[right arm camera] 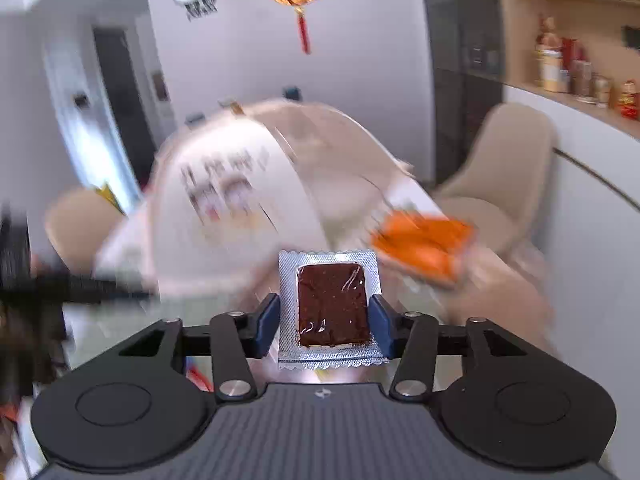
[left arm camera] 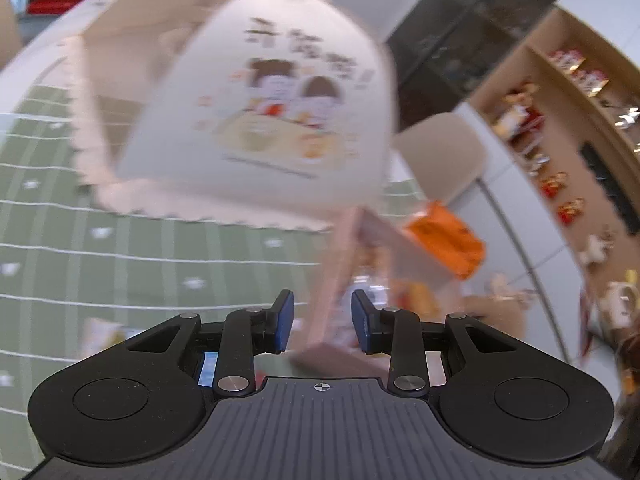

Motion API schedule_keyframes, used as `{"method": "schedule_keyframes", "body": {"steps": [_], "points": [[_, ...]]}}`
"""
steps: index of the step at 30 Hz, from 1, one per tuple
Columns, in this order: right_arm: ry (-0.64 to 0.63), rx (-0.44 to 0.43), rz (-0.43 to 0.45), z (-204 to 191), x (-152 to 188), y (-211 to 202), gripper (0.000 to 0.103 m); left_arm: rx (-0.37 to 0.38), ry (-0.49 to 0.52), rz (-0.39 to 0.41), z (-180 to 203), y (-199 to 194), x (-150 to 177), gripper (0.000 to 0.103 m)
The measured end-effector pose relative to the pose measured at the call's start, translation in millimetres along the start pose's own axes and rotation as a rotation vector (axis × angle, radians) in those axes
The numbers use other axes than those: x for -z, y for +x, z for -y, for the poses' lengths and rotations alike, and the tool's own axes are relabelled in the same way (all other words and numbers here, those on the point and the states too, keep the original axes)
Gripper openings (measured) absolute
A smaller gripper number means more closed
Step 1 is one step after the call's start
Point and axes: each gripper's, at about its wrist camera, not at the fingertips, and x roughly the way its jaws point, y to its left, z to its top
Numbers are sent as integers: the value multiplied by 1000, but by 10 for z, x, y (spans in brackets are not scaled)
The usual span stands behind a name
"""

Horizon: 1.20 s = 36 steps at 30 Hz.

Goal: Organize snacks

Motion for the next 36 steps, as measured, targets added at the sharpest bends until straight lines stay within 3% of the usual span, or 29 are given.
{"method": "schedule_keyframes", "body": {"steps": [1, 4, 7, 11, 18, 22, 25, 28, 30, 36], "points": [[11, -8, -27, 4, -122, 145, 66, -26, 2, -2, -66, 0, -8, 35], [-11, 28, -43, -62, -178, 353, 66, -78, 7, -24, -321, 34, 38, 35], [-60, 1, -88, -177, 125, 445, 69, -124, 13, -65, -620, 243, 88, 35], [-147, -26, -233, -412, 677, 715, 69, -201, 13, -87, -921, 457, 184, 32], [-233, -137, -397, -954, 1311, 1008, 69, -171, 32, -141, -940, 118, 683, 30], [-271, -161, -382, -1246, 1429, 1162, 70, -210, 42, -165, -909, -180, 1025, 31], [-291, -159, -375, -1434, 1481, 1350, 70, -253, 18, -137, -968, -469, 1188, 31], [-330, -143, -371, -1651, 1555, 1576, 71, -241, -5, -99, -1018, -745, 1288, 31], [-362, -119, -342, -1781, 1613, 1704, 81, -224, 16, -85, -990, -876, 1344, 31], [-431, -92, -315, -1904, 1715, 1695, 82, -225, 131, -55, -795, -982, 1405, 31]]}}
